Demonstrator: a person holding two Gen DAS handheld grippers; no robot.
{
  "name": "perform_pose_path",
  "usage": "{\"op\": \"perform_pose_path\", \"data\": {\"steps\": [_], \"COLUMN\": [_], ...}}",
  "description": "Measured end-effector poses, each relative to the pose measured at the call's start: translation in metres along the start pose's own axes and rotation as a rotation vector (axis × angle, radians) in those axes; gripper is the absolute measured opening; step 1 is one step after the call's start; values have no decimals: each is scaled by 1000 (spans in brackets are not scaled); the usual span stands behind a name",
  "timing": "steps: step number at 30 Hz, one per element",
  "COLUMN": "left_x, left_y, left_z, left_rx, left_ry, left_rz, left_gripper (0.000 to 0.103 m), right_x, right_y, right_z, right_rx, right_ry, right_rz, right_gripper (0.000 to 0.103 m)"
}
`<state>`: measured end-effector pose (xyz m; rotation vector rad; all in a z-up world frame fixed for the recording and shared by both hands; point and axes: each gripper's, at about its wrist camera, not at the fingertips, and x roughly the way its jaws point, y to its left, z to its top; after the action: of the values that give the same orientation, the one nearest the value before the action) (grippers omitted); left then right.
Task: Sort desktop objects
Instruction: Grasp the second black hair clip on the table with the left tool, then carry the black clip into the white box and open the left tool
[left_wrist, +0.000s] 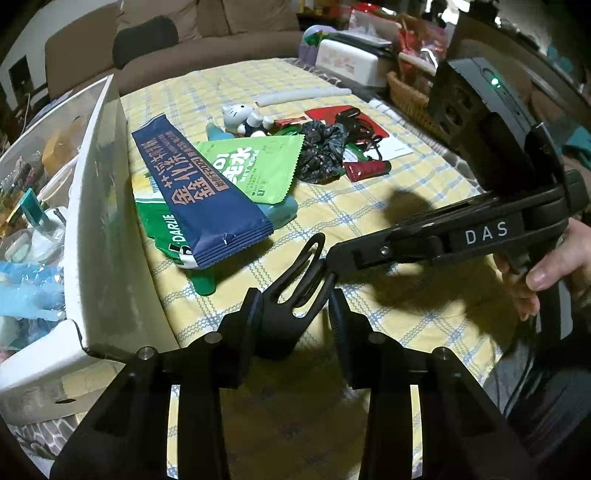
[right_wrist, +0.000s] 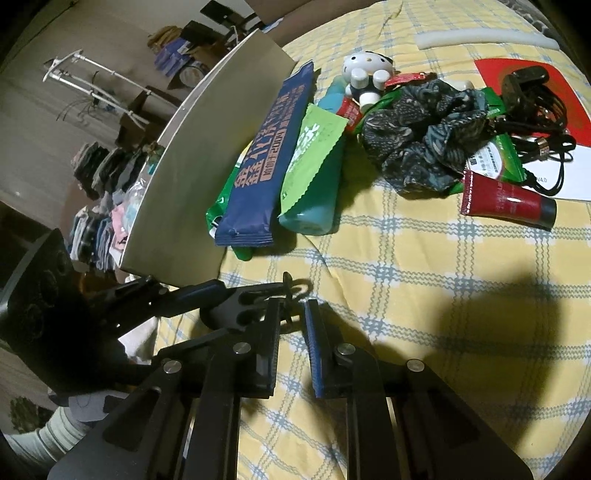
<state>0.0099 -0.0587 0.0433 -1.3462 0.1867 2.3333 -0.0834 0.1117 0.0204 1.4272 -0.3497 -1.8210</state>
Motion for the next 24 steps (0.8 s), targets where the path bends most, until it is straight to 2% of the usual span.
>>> {"op": "perform_pose_path", "data": {"steps": [3,5,7,8,11,14,16,20,24], "left_x": [-6,-12,-19,-18,-5,10,14,9,-14], "left_y": [2,6,10,11,13,9,6,11,8], "left_z": [-2,-5,-10,-12,-16,-15,-14,-13,-8], "left_rx": [-17,-35,-47,-43,-32,-4,3,-44,-66], "left_ry": [-3,-15,-31,-29,24,59,63,44,-19], "left_rz": [-14,-20,-7,5,27,32,39,-22,-66], "left_gripper": [36,49,68,69,60,36,35,31,27], "right_x": [-1,-1,0,2,9,15,16,8,-9], "right_y": [-4,-3,0,2,6,10,13,9,16], "right_z": [0,0,0,0,0,2,2,1,-1], "right_rx": [28,35,32,30,21,10,2,13,10], "right_ry": [-7,-16,-18,-18,-6,-1,-6,-22,-48], "right_rz": [18,27,33,36,45,49,47,59,87], "right_gripper": [15,16,21,23,24,24,32,32,32]}}
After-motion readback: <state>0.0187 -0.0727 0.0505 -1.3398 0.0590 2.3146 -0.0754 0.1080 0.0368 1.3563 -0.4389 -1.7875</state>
